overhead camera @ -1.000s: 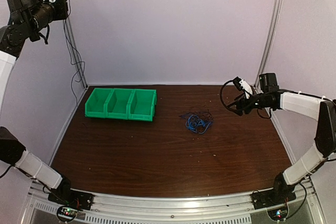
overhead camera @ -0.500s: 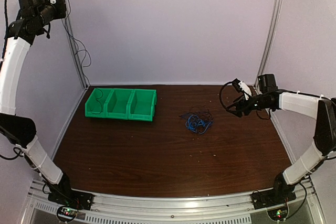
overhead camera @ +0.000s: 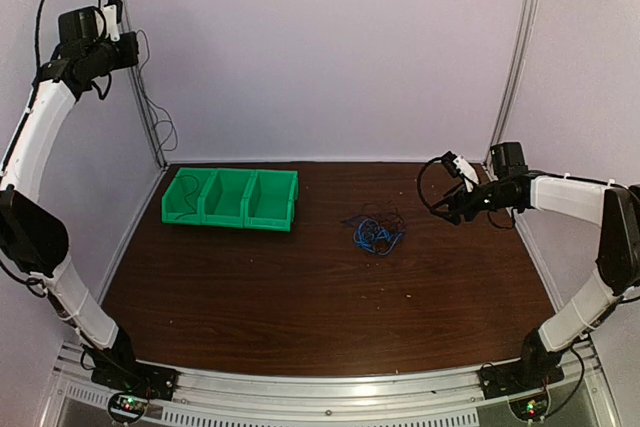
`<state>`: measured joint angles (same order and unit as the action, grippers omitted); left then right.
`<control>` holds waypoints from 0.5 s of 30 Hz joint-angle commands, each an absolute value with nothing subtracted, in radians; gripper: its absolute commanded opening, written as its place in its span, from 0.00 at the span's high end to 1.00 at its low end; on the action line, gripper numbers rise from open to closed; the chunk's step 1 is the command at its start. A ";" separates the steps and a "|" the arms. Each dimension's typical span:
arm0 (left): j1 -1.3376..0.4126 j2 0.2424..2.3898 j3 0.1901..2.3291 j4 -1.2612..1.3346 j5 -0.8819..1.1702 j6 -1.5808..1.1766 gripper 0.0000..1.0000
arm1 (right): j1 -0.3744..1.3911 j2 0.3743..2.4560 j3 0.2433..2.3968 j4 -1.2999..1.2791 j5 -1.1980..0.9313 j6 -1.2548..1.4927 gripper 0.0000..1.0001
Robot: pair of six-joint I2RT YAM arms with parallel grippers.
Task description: Untangle the cables
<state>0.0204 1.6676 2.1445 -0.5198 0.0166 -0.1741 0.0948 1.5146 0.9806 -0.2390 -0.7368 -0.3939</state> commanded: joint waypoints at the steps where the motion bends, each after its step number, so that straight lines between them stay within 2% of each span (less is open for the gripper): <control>1: 0.023 1.634 1.982 -0.430 0.116 -0.207 1.00 | 0.095 1.529 0.977 -0.242 -0.745 -0.403 0.23; 9: 0.023 1.525 1.672 -0.376 0.142 -0.214 1.00 | 0.095 1.538 0.979 -0.246 -0.746 -0.411 0.23; 15: 0.024 1.451 1.582 -0.392 -0.062 -0.195 1.00 | 0.095 1.554 0.985 -0.258 -0.760 -0.414 0.23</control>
<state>0.0204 1.5276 1.5932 -0.4625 0.0723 -0.2077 0.0948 1.5330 0.9806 -0.2424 -0.7376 -0.3977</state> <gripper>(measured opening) 0.009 0.771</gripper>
